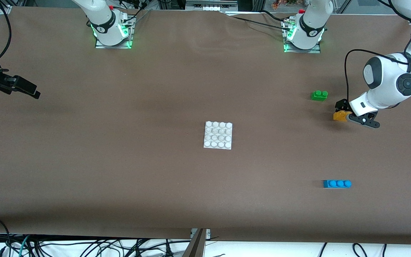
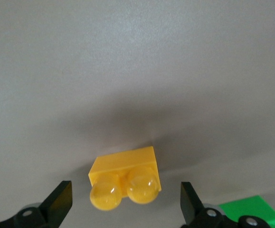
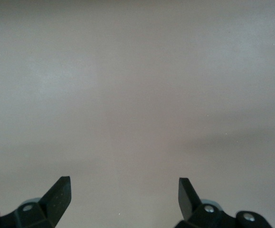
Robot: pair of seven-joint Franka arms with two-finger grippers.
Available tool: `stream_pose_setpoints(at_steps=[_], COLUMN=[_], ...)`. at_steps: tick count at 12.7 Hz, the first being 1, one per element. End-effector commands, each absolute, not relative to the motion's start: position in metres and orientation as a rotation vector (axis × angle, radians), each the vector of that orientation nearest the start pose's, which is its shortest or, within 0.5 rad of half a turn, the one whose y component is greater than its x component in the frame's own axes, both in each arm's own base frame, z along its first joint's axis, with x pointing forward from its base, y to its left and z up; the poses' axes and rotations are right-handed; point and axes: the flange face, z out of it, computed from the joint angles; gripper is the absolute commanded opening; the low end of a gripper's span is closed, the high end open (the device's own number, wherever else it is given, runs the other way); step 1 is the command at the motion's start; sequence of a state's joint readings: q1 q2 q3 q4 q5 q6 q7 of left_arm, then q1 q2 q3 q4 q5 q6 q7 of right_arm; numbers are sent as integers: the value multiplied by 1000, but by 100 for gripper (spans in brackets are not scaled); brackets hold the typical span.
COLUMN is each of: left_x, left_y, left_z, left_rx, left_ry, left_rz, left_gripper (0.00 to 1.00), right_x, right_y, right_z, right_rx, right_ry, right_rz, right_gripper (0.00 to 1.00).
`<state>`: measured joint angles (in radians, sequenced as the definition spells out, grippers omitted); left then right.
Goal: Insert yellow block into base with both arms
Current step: 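Lower the left gripper onto the yellow block and close it, then lift the yellow block with the left gripper and carry it over the plate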
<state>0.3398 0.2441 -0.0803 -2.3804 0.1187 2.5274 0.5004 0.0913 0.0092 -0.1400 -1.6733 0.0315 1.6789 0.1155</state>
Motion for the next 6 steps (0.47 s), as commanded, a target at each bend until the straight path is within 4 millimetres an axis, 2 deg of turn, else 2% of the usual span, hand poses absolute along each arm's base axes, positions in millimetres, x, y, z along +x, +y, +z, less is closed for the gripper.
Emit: stream_pose_setpoints(at_steps=[1, 2, 5, 6], left_x=[473, 473, 473, 472], left_y=[124, 124, 126, 126], left_z=[202, 204, 204, 203], left_rx=[-3068, -3067, -3068, -3069], left_ry=[578, 577, 573, 570], left_rz=[136, 132, 132, 136], left_gripper=[100, 99, 80, 77], right_x=[560, 560, 560, 560], right_y=[-23, -23, -23, -22], right_z=[582, 582, 581, 581], right_rx=[-3115, -3115, -3118, -3119], right_ry=[238, 235, 192, 190], right_rz=[-6, -4, -2, -2], right_gripper=[100, 100, 100, 100])
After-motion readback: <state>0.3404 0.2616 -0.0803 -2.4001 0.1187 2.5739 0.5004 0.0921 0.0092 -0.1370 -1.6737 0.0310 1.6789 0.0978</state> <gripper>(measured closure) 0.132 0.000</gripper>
